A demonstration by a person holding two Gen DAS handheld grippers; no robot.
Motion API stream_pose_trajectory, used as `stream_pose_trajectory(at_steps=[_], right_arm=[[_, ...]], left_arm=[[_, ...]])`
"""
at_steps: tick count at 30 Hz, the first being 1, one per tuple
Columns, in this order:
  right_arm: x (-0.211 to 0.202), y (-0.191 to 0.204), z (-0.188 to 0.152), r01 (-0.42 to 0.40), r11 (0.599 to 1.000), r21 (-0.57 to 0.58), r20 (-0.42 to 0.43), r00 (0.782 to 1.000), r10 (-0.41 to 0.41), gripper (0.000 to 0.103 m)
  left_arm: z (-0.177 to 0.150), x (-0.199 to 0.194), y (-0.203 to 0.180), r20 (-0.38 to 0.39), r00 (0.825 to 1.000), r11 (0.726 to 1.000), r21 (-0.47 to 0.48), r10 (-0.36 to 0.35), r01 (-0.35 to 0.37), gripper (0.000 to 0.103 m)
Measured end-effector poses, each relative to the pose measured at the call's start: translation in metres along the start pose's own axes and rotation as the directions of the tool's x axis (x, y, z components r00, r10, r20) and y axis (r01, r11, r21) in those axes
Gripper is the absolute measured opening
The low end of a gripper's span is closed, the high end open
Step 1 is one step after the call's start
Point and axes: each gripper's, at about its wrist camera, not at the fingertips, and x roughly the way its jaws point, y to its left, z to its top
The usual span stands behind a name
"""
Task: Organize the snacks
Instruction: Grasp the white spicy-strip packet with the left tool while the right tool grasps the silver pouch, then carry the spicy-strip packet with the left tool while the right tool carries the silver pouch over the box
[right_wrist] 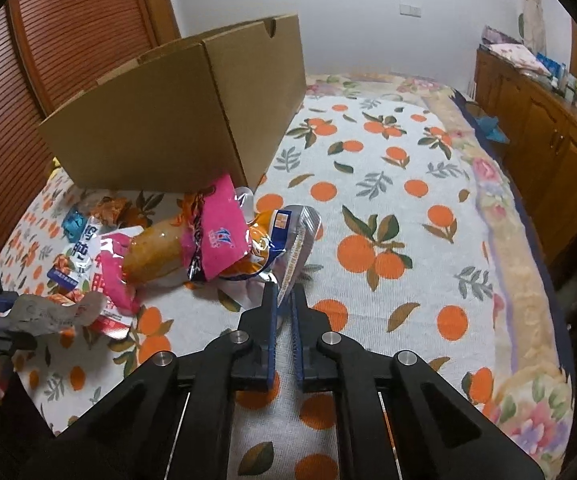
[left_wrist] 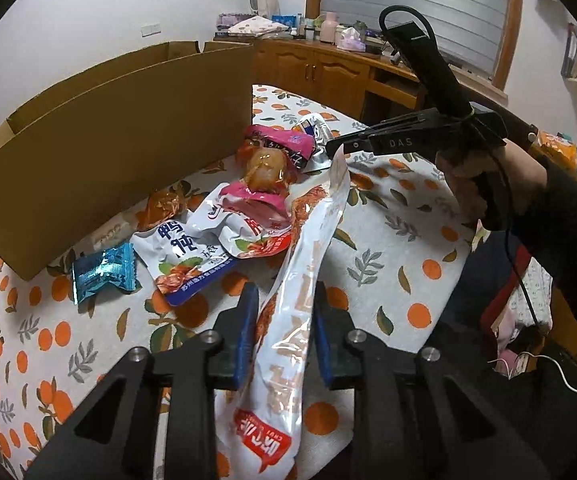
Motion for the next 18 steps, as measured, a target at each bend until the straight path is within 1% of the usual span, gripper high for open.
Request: stream_pose_trajectory(at_steps=[2, 9, 18], right_arm=[[-0.005, 0.001, -0.001, 0.002, 1.000, 0.003, 0.014, 1.000, -0.002, 0.002], [-0.029, -0.003, -0.007, 0.005, 1.000, 0.029, 0.071, 0.997, -0.007, 0.000], [-0.059, 0.003, -0.002, 0.034, 0.999, 0.005, 0.124, 0.992, -0.035, 0.000]], left_arm=[[-0.001, -0.002, 0.000, 0.009, 1.000, 1.000, -0.001, 0.001, -0.001, 0.022], [0.004, -0.014, 0.001, 0.052, 0.999, 1.000, -0.015, 0.011, -0.010, 0.021], [0.015, -0.030, 0.004, 0.116, 0.993, 0.999, -0.038, 0.021, -0.017, 0.021]])
